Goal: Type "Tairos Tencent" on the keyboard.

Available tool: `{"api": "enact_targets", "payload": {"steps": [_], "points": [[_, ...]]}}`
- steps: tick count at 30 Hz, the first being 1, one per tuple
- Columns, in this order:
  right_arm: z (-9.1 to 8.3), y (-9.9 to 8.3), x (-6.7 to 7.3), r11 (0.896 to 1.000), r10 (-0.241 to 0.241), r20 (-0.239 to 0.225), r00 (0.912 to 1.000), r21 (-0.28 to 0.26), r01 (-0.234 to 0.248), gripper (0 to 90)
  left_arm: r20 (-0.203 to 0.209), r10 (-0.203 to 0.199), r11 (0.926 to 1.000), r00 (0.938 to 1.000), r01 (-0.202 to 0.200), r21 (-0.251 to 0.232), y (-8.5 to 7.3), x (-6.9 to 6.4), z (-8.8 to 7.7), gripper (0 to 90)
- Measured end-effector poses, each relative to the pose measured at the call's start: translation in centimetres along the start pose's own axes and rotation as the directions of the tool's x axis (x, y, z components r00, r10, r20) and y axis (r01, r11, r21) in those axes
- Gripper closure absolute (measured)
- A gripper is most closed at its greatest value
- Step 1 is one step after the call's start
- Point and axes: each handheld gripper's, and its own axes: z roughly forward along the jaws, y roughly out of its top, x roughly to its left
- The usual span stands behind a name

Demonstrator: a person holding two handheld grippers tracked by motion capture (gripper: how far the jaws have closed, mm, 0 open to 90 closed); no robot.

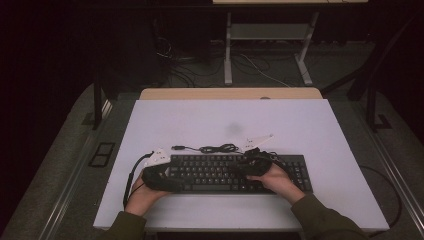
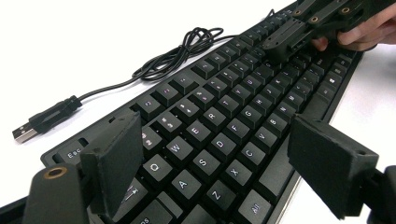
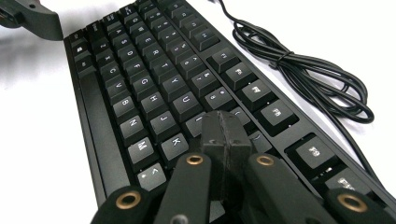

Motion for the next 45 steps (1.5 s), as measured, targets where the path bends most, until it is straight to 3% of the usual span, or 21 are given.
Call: {"api": "enact_targets", "payload": {"steps": [25,34,40,45], "points": [[0.3,-0.1,0.1,1.0,-0.008,0.008,0.9999,0.016,0.007,89.4,-0.006,-0.001,1.0,1.0,0.001,-0.002,0.0,0.0,0.0,17.4],[-0.3,0.1,0.3,1.0,-0.007,0.003,1.0,-0.014,0.007,89.3,-0.008,-0.001,1.0,1.0,0.001,-0.002,0.0,0.1,-0.1,17.4],[-0.7,0.2,0.2,0.999,0.0,-0.001,1.0,-0.036,0.0,82.1,-0.008,0.0,1.0,1.0,0.0,-0.001,0.0,0.1,-0.1,17.4],[-0.9,0.2,-0.1,0.999,0.012,-0.002,0.9999,-0.052,-0.012,70.8,-0.008,0.001,1.0,1.0,-0.001,-0.001,0.0,0.1,-0.1,17.5]]}}
